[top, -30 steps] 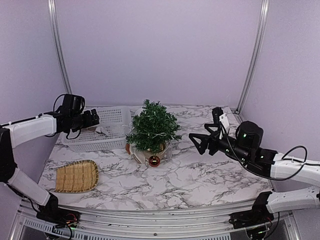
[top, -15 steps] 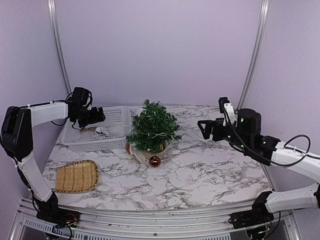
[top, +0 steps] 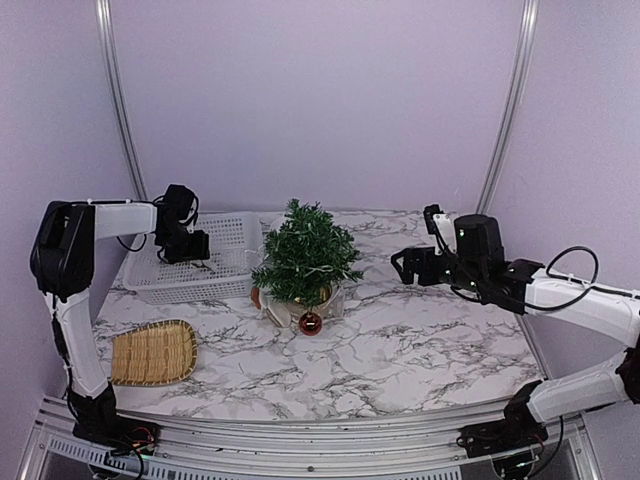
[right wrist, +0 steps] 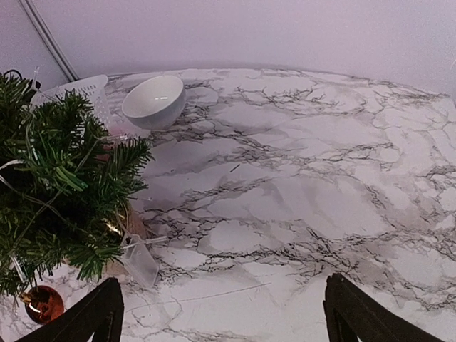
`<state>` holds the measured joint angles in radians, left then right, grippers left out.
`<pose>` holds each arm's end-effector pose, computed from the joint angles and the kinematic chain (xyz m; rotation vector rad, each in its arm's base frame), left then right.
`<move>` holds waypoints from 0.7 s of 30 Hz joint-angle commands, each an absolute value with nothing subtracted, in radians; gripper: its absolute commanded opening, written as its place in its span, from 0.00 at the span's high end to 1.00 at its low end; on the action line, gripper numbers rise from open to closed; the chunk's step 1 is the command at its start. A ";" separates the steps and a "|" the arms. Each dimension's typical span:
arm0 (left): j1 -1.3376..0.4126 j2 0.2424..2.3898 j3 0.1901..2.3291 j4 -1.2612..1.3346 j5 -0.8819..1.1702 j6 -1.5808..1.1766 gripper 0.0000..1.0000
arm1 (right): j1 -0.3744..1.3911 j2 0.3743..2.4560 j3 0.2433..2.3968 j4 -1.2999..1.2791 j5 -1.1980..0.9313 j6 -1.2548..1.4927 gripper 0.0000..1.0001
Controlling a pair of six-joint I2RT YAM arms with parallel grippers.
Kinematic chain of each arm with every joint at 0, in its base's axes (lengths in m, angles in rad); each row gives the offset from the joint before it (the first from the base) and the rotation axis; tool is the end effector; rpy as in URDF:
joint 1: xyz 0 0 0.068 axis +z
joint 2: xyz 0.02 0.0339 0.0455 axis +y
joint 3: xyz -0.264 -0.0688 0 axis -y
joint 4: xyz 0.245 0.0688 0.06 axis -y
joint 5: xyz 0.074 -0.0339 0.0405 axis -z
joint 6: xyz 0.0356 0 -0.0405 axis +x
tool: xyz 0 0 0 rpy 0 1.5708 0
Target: Decorate the small christmas tree
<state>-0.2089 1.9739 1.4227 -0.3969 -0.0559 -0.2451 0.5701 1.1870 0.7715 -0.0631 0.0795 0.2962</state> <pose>0.4187 -0.0867 0.1902 -0.0683 2.5196 -0.1139 0.2261 0.1416 0.2639 -0.2340 2.0658 0.4552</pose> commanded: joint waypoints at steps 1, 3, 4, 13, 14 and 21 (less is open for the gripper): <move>-0.198 2.006 1.475 -0.454 -0.118 -0.235 0.36 | 0.545 1.208 0.842 -0.053 0.059 0.290 0.05; -0.184 2.034 1.497 -0.467 -0.089 -0.258 0.39 | 0.540 1.222 0.857 -0.057 0.058 0.286 0.05; -0.178 2.048 1.508 -0.476 -0.071 -0.267 0.41 | 0.535 1.227 0.864 -0.060 0.059 0.283 0.05; -0.166 2.118 1.555 -0.481 -0.005 -0.288 0.60 | 0.522 1.270 0.917 -0.060 0.052 0.251 0.05; -0.166 2.120 1.557 -0.480 -0.005 -0.290 0.63 | 0.523 1.274 0.923 -0.061 0.050 0.248 0.05; -0.165 2.084 1.543 -0.478 0.022 -0.274 0.79 | 0.521 1.296 0.957 -0.069 0.016 0.228 0.05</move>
